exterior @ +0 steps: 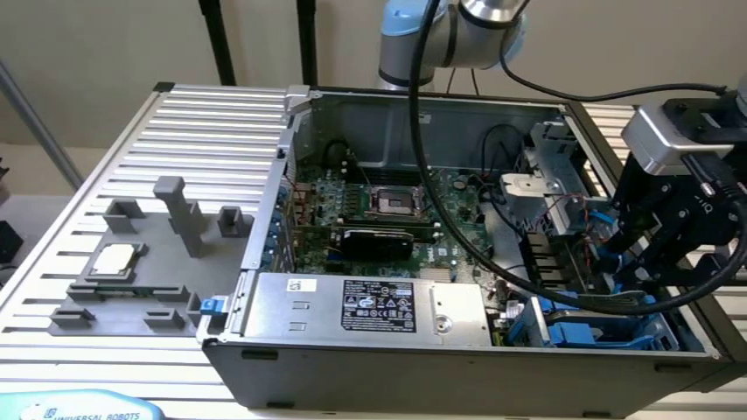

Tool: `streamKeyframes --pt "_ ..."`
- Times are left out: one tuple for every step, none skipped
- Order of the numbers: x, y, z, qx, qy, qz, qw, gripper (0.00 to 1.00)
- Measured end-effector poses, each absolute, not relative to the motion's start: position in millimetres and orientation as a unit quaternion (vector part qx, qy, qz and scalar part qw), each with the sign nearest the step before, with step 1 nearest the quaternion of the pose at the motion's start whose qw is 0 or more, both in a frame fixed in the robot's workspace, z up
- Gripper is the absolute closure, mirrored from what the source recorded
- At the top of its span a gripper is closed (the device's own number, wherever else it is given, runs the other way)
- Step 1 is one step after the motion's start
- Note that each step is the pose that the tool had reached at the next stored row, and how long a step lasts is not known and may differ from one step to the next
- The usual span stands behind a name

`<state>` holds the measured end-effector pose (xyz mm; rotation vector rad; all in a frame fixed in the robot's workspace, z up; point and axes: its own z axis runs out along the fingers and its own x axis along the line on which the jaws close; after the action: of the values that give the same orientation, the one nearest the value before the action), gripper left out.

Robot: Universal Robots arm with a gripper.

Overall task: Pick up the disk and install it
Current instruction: 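Insert the first disk wire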

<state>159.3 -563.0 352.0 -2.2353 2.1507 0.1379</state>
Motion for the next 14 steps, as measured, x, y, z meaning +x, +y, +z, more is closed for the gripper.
streamKeyframes --pt "159 -564 352 -0.72 0.693 0.044 0.018 0.62" --pt "159 -566 353 -0.72 0.693 0.044 0.018 0.62" --pt "159 -569 355 -0.72 0.693 0.045 0.019 0.62" --pt "159 -571 356 -0.72 0.693 0.045 0.019 0.62" --pt "158 -575 358 -0.72 0.693 0.045 0.019 0.62" --pt "158 -578 359 -0.72 0.693 0.046 0.019 0.62" --pt "158 -582 359 -0.72 0.692 0.046 0.02 0.62" --pt "158 -585 359 -0.72 0.692 0.046 0.02 0.62" --pt "158 -588 359 -0.72 0.692 0.047 0.021 0.62" --pt "158 -592 359 -0.72 0.692 0.048 0.021 0.62" --pt "158 -594 359 -0.72 0.692 0.049 0.023 0.62" --pt "159 -596 358 -0.72 0.692 0.05 0.024 0.62" --pt "159 -598 357 -0.72 0.692 0.051 0.025 0.62" --pt "160 -598 356 -0.719 0.692 0.052 0.026 0.62"
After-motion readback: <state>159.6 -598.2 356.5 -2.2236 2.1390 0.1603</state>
